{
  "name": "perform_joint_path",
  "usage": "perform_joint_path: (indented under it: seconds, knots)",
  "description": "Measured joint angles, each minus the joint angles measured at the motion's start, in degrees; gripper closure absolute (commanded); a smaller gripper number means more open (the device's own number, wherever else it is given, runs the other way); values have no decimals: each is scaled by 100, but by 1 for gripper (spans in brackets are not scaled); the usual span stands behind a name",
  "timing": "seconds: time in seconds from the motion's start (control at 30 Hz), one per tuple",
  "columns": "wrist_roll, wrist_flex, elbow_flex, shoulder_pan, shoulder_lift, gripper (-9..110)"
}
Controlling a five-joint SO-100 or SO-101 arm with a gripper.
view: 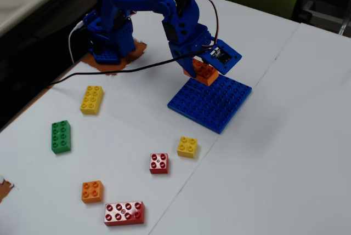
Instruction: Pick up the 2x4 orange block and go up the 8x8 blue block.
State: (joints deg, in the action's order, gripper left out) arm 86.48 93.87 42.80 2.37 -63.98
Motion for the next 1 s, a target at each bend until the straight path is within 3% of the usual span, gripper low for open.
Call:
perform_joint_path:
  seconds: [1.0]
  knots:
    - [0,-70,-35,62,0,101]
